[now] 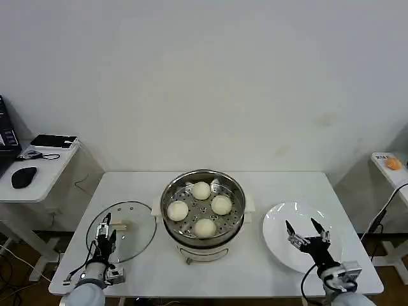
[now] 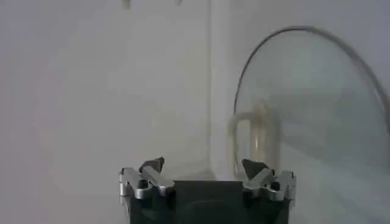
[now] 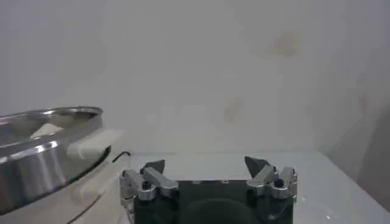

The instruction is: Take steamed baozi put them in steamer then cover it.

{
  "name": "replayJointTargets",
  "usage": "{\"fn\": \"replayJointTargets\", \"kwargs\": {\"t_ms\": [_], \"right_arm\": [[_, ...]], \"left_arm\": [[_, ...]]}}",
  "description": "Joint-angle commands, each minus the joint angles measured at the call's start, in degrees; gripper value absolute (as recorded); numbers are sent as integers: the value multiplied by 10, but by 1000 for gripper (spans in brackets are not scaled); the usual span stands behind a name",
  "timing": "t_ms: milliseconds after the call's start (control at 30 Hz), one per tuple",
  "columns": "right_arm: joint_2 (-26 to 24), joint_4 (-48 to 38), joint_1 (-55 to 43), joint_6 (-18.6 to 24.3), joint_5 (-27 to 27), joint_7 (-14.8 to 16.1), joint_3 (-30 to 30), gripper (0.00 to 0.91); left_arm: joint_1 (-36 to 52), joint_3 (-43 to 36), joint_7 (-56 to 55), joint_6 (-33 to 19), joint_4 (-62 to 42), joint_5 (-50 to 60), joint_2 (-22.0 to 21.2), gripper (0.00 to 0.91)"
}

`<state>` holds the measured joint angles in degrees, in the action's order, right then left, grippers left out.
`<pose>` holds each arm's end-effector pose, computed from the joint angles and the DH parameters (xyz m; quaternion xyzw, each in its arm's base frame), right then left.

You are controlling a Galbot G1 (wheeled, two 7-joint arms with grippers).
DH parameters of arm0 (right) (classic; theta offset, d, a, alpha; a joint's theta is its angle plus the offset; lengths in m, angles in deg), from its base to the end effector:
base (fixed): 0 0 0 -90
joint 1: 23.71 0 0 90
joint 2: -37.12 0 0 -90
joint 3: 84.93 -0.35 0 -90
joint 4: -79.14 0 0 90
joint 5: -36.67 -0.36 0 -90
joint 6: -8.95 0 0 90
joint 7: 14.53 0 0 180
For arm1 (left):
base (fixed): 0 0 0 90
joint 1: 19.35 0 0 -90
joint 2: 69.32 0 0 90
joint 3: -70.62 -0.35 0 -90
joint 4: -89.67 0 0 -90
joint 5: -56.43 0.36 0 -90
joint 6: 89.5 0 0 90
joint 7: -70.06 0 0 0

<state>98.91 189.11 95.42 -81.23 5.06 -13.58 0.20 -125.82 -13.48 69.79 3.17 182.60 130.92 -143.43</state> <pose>0.2037 -0.1326 -0.3270 0.0513 -0.9946 -0.0344 0.0831 0.2554 0.1263 -0.3975 -0.0266 -0.6925 -0.7112 0.1180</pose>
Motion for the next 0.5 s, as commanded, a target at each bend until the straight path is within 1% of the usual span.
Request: {"fn": "replayJointTargets", "kwargs": {"t_ms": [33, 500], "right_arm": [[4, -3, 2, 4, 4, 0, 1, 907], [3, -20, -6, 11, 8, 0, -2, 907]], "left_arm": [[17, 0, 4, 5, -15, 5, -1, 907], [46, -12, 15, 7, -35, -2, -3, 907]]}}
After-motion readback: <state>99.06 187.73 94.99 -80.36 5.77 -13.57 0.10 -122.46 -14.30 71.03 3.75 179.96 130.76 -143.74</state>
